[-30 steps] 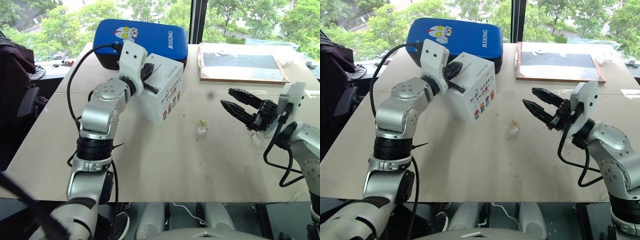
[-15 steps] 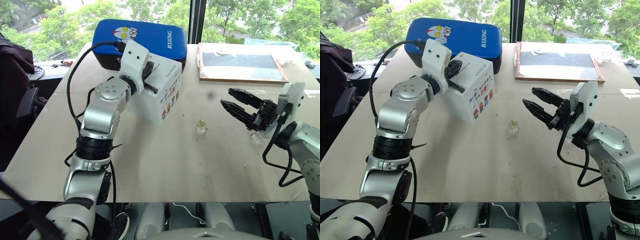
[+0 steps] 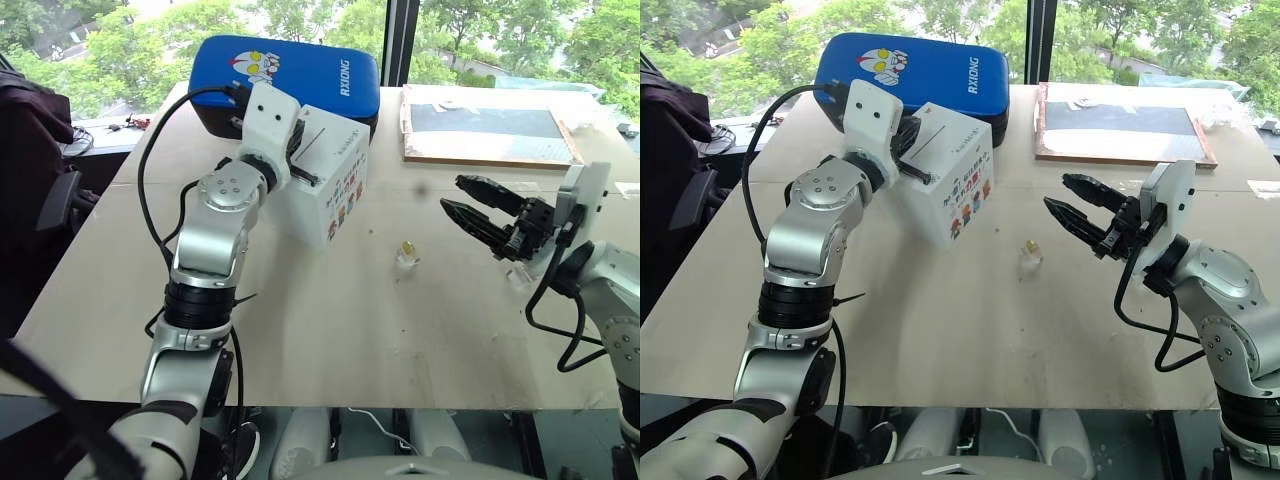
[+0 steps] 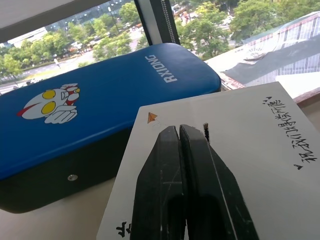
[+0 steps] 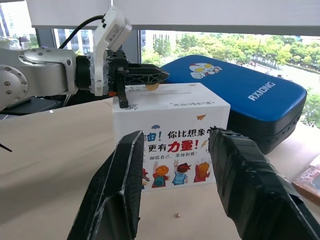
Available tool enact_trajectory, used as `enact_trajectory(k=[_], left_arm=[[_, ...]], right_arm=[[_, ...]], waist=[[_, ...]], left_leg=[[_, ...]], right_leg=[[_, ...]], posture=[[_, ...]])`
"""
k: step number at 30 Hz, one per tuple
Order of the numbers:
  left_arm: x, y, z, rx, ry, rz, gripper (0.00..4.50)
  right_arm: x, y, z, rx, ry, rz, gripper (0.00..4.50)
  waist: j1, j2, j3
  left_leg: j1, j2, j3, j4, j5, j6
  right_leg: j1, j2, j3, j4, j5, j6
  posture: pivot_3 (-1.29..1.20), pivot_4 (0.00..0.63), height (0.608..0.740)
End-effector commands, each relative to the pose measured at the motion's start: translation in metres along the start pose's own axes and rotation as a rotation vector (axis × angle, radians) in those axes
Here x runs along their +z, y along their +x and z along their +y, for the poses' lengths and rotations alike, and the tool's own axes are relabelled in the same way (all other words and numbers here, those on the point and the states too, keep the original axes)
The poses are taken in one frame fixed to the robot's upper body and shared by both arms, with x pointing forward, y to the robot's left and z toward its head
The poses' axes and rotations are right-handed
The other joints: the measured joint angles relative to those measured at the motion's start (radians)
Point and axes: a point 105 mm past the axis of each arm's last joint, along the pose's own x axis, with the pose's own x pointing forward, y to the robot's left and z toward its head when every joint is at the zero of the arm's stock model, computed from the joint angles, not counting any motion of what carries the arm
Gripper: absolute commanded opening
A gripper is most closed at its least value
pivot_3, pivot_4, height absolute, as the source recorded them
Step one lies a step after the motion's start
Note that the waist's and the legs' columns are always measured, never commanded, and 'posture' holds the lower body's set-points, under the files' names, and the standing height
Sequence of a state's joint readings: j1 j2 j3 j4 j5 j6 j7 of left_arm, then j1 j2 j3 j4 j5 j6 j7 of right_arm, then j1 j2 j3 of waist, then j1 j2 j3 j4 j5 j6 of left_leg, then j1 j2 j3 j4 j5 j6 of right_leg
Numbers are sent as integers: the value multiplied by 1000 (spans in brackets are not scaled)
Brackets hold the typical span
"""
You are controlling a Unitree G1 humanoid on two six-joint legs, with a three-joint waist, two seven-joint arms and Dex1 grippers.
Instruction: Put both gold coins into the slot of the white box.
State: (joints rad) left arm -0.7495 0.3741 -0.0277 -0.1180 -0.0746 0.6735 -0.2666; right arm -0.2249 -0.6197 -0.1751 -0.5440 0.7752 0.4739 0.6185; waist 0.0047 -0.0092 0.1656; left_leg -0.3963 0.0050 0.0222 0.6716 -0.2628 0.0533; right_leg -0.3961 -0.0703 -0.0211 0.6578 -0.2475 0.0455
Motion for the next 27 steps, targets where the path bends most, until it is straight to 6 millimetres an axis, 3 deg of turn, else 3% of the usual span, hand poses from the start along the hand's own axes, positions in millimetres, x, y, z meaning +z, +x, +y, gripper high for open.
enact_trajectory(k=[1,27], left_arm=[[-31,0,-10,-52,-27,120,0],[-27,5,-33,-153,-174,107,0]], right_arm=[[13,-1,-1,-2,-40,-35,2189],[13,-2,0,-19,-42,-40,2189]], waist=[[2,0,0],[11,0,0]], left_leg=[[0,0,0,0,0,0],[-1,-2,-1,-1,0,0]], right_leg=[[0,0,0,0,0,0],[0,0,-2,0,0,0]], posture=[[0,150,740],[0,150,740]])
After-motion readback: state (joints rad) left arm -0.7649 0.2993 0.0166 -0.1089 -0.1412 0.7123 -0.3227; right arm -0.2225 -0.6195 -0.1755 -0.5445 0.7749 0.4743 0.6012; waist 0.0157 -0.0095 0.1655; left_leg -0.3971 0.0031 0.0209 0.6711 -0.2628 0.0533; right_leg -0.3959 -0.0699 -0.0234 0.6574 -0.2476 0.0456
